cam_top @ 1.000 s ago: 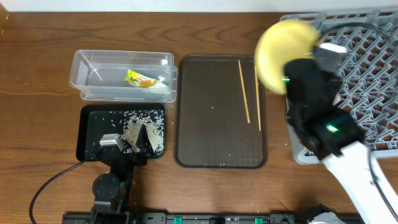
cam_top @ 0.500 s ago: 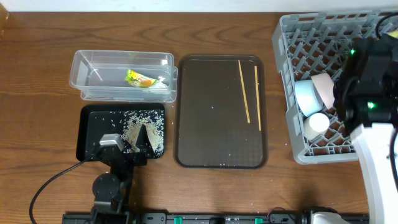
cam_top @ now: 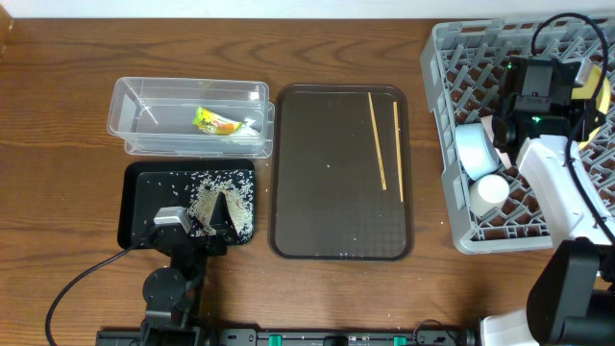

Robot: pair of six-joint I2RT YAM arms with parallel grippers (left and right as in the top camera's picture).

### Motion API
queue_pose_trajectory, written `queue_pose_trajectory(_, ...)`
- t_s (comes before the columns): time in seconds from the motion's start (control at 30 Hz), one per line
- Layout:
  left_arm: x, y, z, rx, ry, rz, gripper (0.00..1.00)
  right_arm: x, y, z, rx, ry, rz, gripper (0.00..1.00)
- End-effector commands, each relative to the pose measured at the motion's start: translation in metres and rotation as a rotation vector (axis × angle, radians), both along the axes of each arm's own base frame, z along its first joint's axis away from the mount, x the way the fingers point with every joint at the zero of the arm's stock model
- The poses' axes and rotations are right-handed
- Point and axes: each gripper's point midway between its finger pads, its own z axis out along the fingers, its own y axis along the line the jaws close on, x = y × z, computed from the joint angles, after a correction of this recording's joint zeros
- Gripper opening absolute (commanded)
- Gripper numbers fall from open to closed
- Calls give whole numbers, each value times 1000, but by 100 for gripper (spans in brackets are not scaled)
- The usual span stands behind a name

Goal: Sort waste into correct bins and load items into the dishwasher rack
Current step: 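Stand the yellow plate upright in the rack and release it, then grasp the left wooden chopstick on the brown tray with the right gripper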

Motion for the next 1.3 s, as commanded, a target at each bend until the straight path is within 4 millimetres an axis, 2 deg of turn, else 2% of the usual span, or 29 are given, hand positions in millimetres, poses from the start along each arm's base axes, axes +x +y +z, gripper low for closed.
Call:
queue_pose_trajectory(0.0, 0, 2, -18, 7, 41, 10, 92, 10, 16, -8, -4, 87, 70, 1)
queue_pose_trajectory(0.23, 0, 2, -18, 7, 41, 10, 92, 31, 38, 2, -65, 190, 192, 3)
queue_pose_trajectory(0.5, 0, 2, -18, 7, 41, 10, 92, 30, 56, -8, -63, 303, 265, 24)
queue_pose_trajectory(0.67, 0, 2, -18, 7, 41, 10, 92, 37, 97, 5, -77, 254, 359, 33)
queue_pose_trajectory(0.8, 0, 2, -18, 7, 41, 10, 91, 37, 142, 24, -50, 113, 447, 49)
queue_pose_trajectory(0.87, 0, 2, -18, 7, 41, 10, 91, 34, 166, 35, -12, 22, 497, 61)
queue_pose_trajectory(0.93, 0, 2, -18, 7, 41, 10, 91, 30, 198, 42, 67, -76, 577, 74)
queue_pose_trajectory(0.97, 0, 2, -18, 7, 41, 10, 92, 26, 220, 42, 140, -126, 634, 77)
queue_pose_trajectory(1.03, 0, 2, -18, 7, 41, 10, 91, 17, 268, 32, 337, -166, 777, 74)
queue_pose_trajectory(1.1, 0, 2, -18, 7, 41, 10, 92, -3, 330, 9, 627, -133, 933, 72)
queue_pose_trajectory(1.17, 0, 2, -18, 7, 41, 10, 92, -26, 378, -13, 886, -61, 1010, 70)
queue_pose_trajectory(1.2, 0, 2, -18, 7, 41, 10, 91, -36, 394, -25, 984, -15, 1018, 69)
queue_pose_trajectory(1.27, 0, 2, -18, 7, 41, 10, 92, -47, 408, -48, 1099, 37, 966, 64)
